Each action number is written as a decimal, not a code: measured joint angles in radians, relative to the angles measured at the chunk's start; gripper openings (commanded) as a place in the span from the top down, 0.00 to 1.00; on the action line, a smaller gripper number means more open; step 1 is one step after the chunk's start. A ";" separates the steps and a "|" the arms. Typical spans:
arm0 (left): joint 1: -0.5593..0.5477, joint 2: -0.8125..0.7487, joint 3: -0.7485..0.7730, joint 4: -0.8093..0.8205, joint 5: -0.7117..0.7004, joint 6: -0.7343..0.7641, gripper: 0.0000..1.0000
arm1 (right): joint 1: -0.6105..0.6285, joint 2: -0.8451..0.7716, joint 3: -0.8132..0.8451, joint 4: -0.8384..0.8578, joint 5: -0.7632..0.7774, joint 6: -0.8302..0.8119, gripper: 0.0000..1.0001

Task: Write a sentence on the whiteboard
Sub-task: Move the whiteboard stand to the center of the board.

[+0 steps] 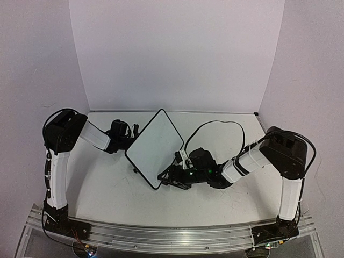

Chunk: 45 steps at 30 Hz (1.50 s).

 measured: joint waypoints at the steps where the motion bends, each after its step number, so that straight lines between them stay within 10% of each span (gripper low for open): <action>1: -0.003 0.001 0.002 0.000 0.005 0.003 0.61 | 0.002 -0.017 -0.004 -0.023 0.016 -0.018 0.17; 16: 0.063 -0.102 -0.057 -0.082 0.036 0.058 0.10 | -0.001 -0.399 -0.017 -0.473 0.574 -0.612 0.02; 24: 0.193 -0.302 -0.099 -0.249 -0.059 0.100 0.05 | -0.033 -0.379 0.083 -0.514 0.841 -0.946 0.03; 33: 0.184 -0.595 -0.132 -0.406 -0.216 0.156 0.03 | -0.280 -0.210 0.248 -0.580 0.480 -1.049 0.14; 45: 0.184 -0.850 -0.159 -0.578 -0.293 0.220 0.01 | -0.253 0.042 0.364 -0.597 0.256 -1.124 0.41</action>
